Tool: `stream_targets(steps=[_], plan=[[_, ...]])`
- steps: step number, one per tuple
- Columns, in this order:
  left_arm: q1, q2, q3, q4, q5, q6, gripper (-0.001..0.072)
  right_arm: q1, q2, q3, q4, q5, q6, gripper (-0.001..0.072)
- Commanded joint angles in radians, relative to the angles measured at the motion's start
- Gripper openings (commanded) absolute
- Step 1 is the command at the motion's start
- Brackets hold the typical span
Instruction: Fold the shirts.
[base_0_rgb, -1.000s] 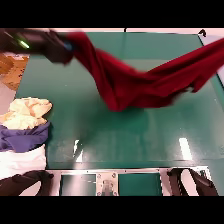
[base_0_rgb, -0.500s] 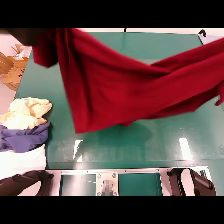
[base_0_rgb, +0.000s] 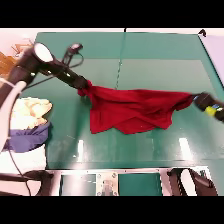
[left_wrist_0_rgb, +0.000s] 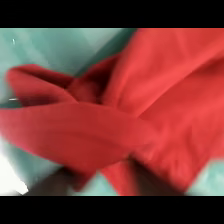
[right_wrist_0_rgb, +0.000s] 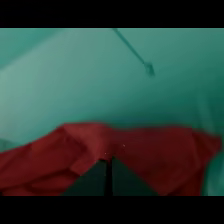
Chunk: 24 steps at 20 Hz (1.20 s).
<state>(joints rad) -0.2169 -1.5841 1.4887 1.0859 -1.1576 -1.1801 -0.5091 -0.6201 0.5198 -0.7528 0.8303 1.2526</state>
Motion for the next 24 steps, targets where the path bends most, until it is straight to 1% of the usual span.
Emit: stream_targets(steps=[1,2,3,4,6,7,8,9,10,11,13,16,18,20,21,22,24], plan=[[0.008,-0.088,-0.001,0.010,0.119,-0.067,0.0691,0.012,-0.090,-0.133,0.009,-0.091,-0.046,0.0017],[0.024,-0.087,0.042,0.046,0.058,-0.088,0.0691,0.012,-0.117,-0.122,0.009,-0.096,-0.061,0.0017],[0.044,-0.087,0.091,0.077,-0.036,-0.121,0.0691,0.012,-0.138,-0.110,0.008,-0.104,-0.061,0.0017],[0.071,-0.087,0.139,0.089,-0.154,-0.166,0.0692,0.012,-0.157,-0.096,0.000,-0.113,-0.061,0.0017],[0.121,-0.086,0.175,0.087,-0.359,-0.211,0.0691,0.012,-0.192,-0.078,-0.010,-0.125,-0.061,0.0017],[0.139,-0.086,0.164,0.087,-0.433,-0.244,0.0691,0.012,-0.208,-0.076,-0.010,-0.129,-0.061,0.0017],[0.153,-0.075,0.127,0.083,-0.453,-0.281,0.0691,0.012,-0.224,-0.076,-0.010,-0.132,-0.061,0.0017],[0.154,-0.054,0.072,0.085,-0.455,-0.297,0.0690,0.012,-0.237,-0.076,-0.010,-0.132,-0.061,0.0017],[0.150,-0.026,-0.008,0.082,-0.441,-0.306,0.0648,0.012,-0.247,-0.076,-0.010,-0.132,-0.061,0.0017],[0.146,0.012,-0.104,0.064,-0.410,-0.304,0.0632,0.012,-0.253,-0.076,-0.010,-0.136,-0.063,0.0017],[0.142,0.076,-0.293,0.005,-0.309,-0.304,0.0632,0.012,-0.257,-0.076,-0.007,-0.155,-0.085,0.0017],[0.121,0.111,-0.519,-0.132,-0.100,-0.297,0.0632,0.012,-0.257,-0.076,-0.006,-0.163,-0.086,0.0017],[0.085,0.109,-0.621,-0.255,0.040,-0.240,0.0632,0.012,-0.257,-0.076,-0.006,-0.162,-0.087,0.0017],[0.038,0.108,-0.692,-0.370,0.138,-0.165,0.0632,0.012,-0.257,-0.076,-0.006,-0.162,-0.087,0.0017],[0.010,0.108,-0.717,-0.396,0.174,-0.145,0.0632,0.012,-0.257,-0.076,-0.006,-0.162,-0.087,0.0017],[-0.018,0.108,-0.732,-0.408,0.205,-0.145,0.0632,0.012,-0.257,-0.076,-0.006,-0.162,-0.087,0.0017],[-0.079,0.101,-0.740,-0.423,0.241,-0.125,0.0632,0.012,-0.257,-0.076,-0.006,-0.162,-0.086,0.0017]])
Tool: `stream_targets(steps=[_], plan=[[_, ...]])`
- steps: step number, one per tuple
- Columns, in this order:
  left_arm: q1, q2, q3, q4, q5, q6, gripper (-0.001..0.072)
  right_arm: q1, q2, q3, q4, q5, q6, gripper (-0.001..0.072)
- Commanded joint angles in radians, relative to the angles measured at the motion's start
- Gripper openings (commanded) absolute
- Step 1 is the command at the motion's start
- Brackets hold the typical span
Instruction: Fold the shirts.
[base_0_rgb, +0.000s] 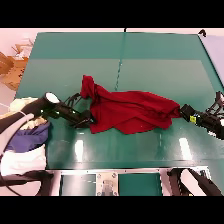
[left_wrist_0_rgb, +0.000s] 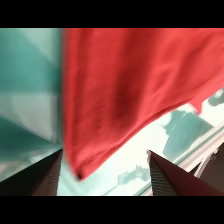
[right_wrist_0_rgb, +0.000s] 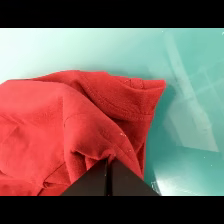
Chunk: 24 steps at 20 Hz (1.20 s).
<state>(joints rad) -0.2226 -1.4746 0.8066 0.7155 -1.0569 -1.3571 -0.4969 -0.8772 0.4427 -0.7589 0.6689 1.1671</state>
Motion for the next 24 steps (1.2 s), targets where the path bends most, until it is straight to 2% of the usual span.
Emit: stream_targets(steps=[1,2,3,5,6,10,14,17,20,24], plan=[[-0.100,-0.015,-0.058,-0.058,0.142,0.063,0.0631,0.000,0.000,0.001,0.000,0.000,0.000,0.0017],[-0.121,-0.018,-0.058,-0.058,0.141,0.078,0.0630,0.000,0.000,0.001,0.000,0.001,0.000,0.0017],[-0.133,-0.018,-0.058,-0.057,0.140,0.092,0.0592,0.000,0.000,0.001,0.001,0.005,0.002,0.0017],[-0.119,-0.014,-0.056,-0.058,0.129,0.111,0.0122,0.000,0.000,0.002,0.013,0.018,0.002,0.0017],[-0.101,-0.014,-0.046,-0.050,0.115,0.116,0.0020,0.000,0.000,0.006,0.019,0.032,0.002,0.0017],[0.019,0.033,0.063,-0.036,0.000,0.119,0.0020,0.000,0.005,0.116,0.018,0.124,0.002,0.0016],[0.110,0.232,0.288,-0.036,-0.104,0.087,0.0020,0.000,0.040,0.439,0.021,0.252,0.034,0.0016],[0.127,0.395,0.539,-0.033,-0.106,0.072,0.0020,0.000,0.099,0.743,0.030,0.340,0.087,0.0016],[0.127,0.500,0.850,0.010,-0.107,0.071,0.0020,-0.001,0.186,1.006,0.022,0.347,0.159,0.0017],[0.127,0.535,1.279,0.141,-0.137,-0.007,0.0021,-0.001,0.276,1.283,-0.106,0.327,0.256,0.0017]])
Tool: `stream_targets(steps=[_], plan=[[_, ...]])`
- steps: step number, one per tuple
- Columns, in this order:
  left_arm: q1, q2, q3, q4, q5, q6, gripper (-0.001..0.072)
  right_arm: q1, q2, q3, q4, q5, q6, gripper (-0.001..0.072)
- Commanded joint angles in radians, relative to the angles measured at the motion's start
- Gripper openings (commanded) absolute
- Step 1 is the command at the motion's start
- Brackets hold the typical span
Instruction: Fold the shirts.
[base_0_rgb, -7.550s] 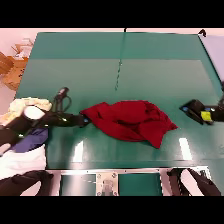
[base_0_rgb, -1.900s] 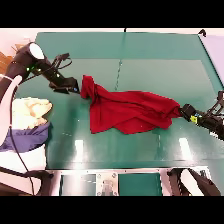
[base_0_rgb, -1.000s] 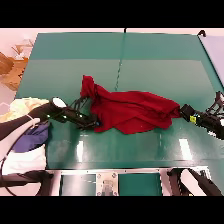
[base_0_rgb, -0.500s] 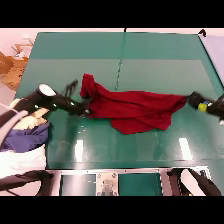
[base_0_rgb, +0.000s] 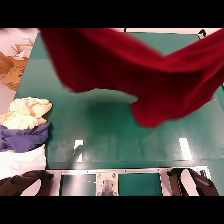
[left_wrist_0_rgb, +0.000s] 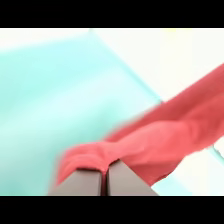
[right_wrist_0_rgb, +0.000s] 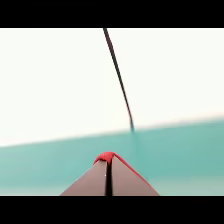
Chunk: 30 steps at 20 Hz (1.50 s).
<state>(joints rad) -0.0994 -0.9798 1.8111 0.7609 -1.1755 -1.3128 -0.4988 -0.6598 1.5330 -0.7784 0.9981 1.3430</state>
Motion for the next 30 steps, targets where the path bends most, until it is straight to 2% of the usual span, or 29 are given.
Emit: stream_targets(steps=[1,4,8,11,14,18,21,23,25,27,30], plan=[[0.004,0.041,0.336,0.140,-0.015,-0.065,0.0021,0.001,0.075,0.247,-0.142,-0.011,0.114,0.0017],[0.004,0.072,0.380,0.259,-0.014,-0.104,0.0021,0.001,0.105,0.356,-0.307,-0.013,0.200,0.0017],[0.004,0.072,0.291,0.461,-0.012,-0.155,0.0021,0.001,0.107,0.338,-0.338,0.019,0.202,0.0017],[0.004,0.055,0.126,0.505,0.009,-0.154,0.0021,0.001,0.092,0.175,-0.313,0.027,0.200,0.0017],[0.004,-0.033,0.001,0.502,0.009,-0.149,0.0021,0.003,0.037,-0.084,-0.177,0.008,0.095,0.0017],[0.003,-0.238,-0.151,0.447,0.031,-0.092,0.0021,0.003,-0.141,-0.409,-0.061,-0.115,-0.043,0.0017],[0.003,-0.454,-0.234,0.389,0.103,-0.092,0.0021,0.024,-0.358,-0.485,-0.047,-0.208,-0.114,0.0017],[0.003,-0.598,-0.236,0.337,0.160,-0.074,0.0021,0.051,-0.529,-0.467,-0.002,-0.275,-0.159,0.0017],[0.003,-0.711,-0.236,0.221,0.290,-0.032,0.0021,0.080,-0.699,-0.399,0.039,-0.323,-0.193,0.0017],[0.003,-0.771,-0.236,0.095,0.438,0.019,0.0021,0.102,-0.850,-0.286,0.047,-0.325,-0.200,0.0017],[0.003,-0.788,-0.233,-0.009,0.606,0.115,0.0021,0.129,-1.004,-0.098,0.047,-0.325,-0.199,0.0017]])
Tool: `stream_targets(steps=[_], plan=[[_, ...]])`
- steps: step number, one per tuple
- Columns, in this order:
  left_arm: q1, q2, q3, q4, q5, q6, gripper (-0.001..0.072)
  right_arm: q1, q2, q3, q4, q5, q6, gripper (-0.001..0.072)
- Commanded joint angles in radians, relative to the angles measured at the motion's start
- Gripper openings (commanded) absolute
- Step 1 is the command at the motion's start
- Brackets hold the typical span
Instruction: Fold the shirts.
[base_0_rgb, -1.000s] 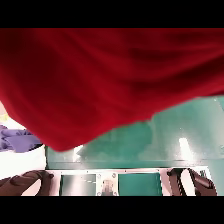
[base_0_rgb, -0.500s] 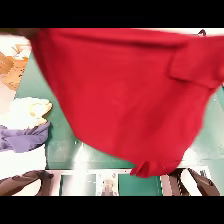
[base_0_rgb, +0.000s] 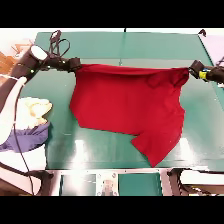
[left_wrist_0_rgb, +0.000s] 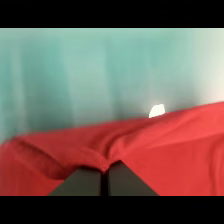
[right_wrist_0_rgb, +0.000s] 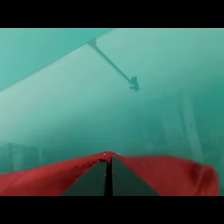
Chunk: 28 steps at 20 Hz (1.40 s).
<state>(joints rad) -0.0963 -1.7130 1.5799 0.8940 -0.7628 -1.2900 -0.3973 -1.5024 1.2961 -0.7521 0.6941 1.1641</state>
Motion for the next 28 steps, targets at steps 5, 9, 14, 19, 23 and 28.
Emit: stream_targets(steps=[5,9,14,19,23,28], plan=[[0.001,-0.056,-0.002,-0.165,0.292,0.145,0.0021,0.061,-0.290,0.372,0.020,-0.021,-0.013,0.0017],[0.001,-0.056,-0.002,-0.164,0.328,0.159,0.0021,0.072,-0.328,0.450,0.019,-0.022,-0.013,0.0017],[0.010,-0.064,-0.002,-0.050,0.226,0.158,0.0021,0.063,-0.328,0.452,-0.125,0.090,-0.013,0.0017],[0.011,-0.069,-0.010,0.123,0.043,0.154,0.0021,0.049,-0.328,0.451,-0.380,0.314,0.032,0.0015],[0.011,-0.108,-0.014,0.137,-0.040,0.155,0.0021,0.049,-0.328,0.427,-0.500,0.439,0.035,0.0016],[0.011,-0.129,-0.013,0.214,-0.151,0.156,0.0021,0.050,-0.328,0.370,-0.536,0.480,-0.014,0.0016]])
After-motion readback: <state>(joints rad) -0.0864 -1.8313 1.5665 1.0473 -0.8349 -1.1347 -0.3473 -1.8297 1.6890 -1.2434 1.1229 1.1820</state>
